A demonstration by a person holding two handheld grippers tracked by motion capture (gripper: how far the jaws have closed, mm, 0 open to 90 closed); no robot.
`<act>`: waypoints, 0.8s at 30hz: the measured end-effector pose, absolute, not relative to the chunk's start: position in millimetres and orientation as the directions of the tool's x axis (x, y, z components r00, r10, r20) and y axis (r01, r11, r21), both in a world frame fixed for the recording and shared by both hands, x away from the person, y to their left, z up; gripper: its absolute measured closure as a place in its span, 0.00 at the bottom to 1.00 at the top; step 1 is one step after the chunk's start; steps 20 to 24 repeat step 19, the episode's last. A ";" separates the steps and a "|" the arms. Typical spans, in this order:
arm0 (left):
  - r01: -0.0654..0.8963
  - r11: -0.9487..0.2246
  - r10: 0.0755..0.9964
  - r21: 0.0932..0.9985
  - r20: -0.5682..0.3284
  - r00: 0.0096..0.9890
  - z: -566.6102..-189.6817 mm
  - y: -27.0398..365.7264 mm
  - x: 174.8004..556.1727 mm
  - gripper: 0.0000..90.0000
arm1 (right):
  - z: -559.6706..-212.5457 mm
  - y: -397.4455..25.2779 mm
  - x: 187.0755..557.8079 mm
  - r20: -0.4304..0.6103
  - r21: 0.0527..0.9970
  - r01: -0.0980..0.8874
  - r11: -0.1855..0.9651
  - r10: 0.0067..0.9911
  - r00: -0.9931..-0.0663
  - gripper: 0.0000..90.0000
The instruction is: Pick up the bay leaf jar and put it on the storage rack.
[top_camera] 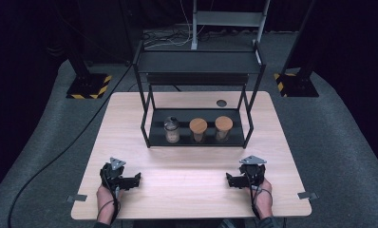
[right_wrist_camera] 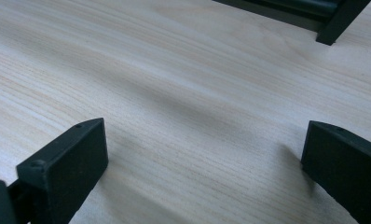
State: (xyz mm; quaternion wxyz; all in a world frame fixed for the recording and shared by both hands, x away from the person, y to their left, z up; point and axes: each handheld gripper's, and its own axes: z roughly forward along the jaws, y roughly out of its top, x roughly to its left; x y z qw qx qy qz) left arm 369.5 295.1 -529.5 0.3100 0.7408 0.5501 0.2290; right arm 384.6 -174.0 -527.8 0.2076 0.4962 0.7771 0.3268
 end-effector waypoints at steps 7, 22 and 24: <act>0.673 -0.203 0.957 0.711 -0.001 0.290 -529.5 295.2 369.5 0.01 | -527.9 -173.6 384.0 0.002 0.714 0.633 0.298 0.904 -0.427 0.00; 0.673 -0.203 0.957 0.711 -0.002 0.290 -529.5 295.1 369.5 0.01 | -527.9 -173.5 384.0 0.001 0.715 0.633 0.298 0.904 -0.427 0.00; 0.673 -0.203 0.957 0.711 -0.002 0.290 -529.5 295.1 369.5 0.01 | -527.9 -173.5 384.0 0.001 0.715 0.633 0.298 0.904 -0.427 0.00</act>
